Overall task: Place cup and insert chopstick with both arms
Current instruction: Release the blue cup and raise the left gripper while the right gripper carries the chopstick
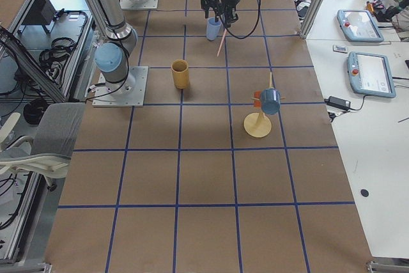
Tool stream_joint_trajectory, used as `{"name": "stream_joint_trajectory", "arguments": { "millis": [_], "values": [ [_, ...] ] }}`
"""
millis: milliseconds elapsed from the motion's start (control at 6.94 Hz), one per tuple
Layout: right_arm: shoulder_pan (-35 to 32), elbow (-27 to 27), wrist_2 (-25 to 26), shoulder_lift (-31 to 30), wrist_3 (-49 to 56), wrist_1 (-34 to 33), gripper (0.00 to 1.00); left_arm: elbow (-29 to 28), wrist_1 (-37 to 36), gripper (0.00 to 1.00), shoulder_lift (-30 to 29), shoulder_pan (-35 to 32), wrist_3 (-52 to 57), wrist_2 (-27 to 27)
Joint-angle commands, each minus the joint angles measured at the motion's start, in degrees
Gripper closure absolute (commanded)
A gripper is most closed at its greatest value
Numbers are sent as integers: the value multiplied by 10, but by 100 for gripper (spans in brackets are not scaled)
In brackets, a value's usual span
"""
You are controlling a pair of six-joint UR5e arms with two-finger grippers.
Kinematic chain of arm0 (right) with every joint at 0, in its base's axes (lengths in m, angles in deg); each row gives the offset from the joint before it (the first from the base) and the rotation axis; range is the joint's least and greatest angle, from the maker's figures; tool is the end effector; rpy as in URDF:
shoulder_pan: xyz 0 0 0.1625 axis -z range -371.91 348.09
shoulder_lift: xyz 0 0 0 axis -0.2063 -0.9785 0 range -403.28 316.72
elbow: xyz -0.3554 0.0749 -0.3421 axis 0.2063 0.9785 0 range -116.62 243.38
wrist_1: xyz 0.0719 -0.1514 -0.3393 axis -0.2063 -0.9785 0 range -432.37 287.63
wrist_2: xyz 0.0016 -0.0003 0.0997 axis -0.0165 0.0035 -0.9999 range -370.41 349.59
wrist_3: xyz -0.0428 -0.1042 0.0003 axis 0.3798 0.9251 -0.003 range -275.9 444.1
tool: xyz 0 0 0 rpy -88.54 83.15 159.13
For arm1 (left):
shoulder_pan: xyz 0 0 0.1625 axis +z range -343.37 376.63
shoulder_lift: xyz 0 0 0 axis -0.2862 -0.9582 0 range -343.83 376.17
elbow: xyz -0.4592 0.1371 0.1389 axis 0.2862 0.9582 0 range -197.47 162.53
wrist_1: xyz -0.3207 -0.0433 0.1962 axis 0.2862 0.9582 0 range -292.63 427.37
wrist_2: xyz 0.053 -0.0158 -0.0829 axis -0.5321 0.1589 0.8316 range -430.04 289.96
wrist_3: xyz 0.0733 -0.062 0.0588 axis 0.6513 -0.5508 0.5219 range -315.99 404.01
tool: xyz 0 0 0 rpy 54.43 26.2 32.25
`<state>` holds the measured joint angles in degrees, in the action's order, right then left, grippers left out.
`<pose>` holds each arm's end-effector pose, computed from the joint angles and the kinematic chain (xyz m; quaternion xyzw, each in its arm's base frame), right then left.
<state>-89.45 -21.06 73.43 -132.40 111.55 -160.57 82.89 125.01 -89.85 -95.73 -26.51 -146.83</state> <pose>0.0415 -0.4863 0.5833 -0.1316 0.9895 -0.0418 0.0419 -0.3622 -0.4625 0.3861 0.3993 -0.9081 -0.0475 0.1167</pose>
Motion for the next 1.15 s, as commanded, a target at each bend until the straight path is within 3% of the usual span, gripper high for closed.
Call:
{"name": "stream_joint_trajectory", "arguments": {
  "millis": [0,288,576,720,864,1008],
  "values": [
    [-3,0,-36,-2,-5,-65,100,4,9,8,36,29,102,-57],
    [-20,-2,-67,-14,-103,-67,100,1,125,4,115,84,299,-61],
    [-132,-18,-53,-7,-214,-175,100,-2,224,3,192,134,544,-65],
    [-177,-46,-10,-6,-276,-211,100,-9,267,0,212,156,583,-96],
    [-216,-82,27,-9,-327,-254,100,-46,370,0,228,164,598,-104],
    [-258,-108,53,-12,-398,-263,100,-76,408,0,229,172,628,-106]
  ]
}}
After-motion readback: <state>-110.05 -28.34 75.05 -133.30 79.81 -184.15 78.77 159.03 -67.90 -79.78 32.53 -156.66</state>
